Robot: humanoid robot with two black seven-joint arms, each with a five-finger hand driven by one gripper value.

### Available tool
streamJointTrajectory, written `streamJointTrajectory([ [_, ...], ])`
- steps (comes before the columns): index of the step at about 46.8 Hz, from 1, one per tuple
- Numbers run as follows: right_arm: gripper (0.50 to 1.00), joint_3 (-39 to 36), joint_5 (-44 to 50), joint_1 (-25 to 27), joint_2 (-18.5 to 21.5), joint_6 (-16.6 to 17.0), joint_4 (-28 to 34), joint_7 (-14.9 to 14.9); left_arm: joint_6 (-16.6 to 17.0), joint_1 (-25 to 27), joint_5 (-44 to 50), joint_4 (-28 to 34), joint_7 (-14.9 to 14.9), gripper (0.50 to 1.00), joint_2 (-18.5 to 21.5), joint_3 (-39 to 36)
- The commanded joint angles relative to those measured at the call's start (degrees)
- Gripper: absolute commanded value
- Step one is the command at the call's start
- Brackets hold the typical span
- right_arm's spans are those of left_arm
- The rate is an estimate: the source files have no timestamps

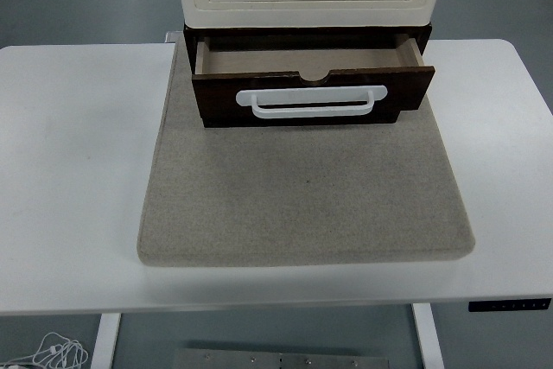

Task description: Open the drawer under the combination cabinet

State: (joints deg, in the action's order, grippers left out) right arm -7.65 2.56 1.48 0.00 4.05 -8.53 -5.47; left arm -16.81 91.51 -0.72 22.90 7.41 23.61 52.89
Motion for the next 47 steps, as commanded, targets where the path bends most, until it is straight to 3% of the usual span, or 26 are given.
streamJointTrajectory([
  [1, 0.926, 0.0, -0.01, 0.02, 0.0, 0.0, 0.0, 0.02, 1.51, -3.0, 4.4, -1.18, -1.08, 1.0, -0.14, -0.07],
  [11, 0.926, 0.0, -0.1, 0.02, 0.0, 0.0, 0.0, 0.02, 6.88, -11.61, 7.31, -1.27, -1.43, 1.0, -0.76, -0.07],
  [19, 0.926, 0.0, -0.1, 0.02, 0.0, 0.0, 0.0, 0.02, 7.32, -16.71, 10.2, -1.62, -2.57, 1.0, -2.6, 0.11],
  [29, 0.926, 0.09, 0.16, 0.02, 0.0, 0.0, 0.0, 0.02, 7.85, -19.09, 14.95, -7.07, -2.49, 1.0, -6.47, 0.28],
  [38, 0.926, 0.09, 0.17, 0.02, 0.0, 0.0, 0.0, 0.1, 6.27, -23.3, 20.93, -7.16, -2.57, 1.0, -7.7, 0.28],
  [47, 0.928, 0.09, 0.17, 0.02, 0.0, 0.0, 0.0, 0.1, 0.03, -27.09, 23.31, -7.51, -2.57, 1.0, -7.88, 0.11],
])
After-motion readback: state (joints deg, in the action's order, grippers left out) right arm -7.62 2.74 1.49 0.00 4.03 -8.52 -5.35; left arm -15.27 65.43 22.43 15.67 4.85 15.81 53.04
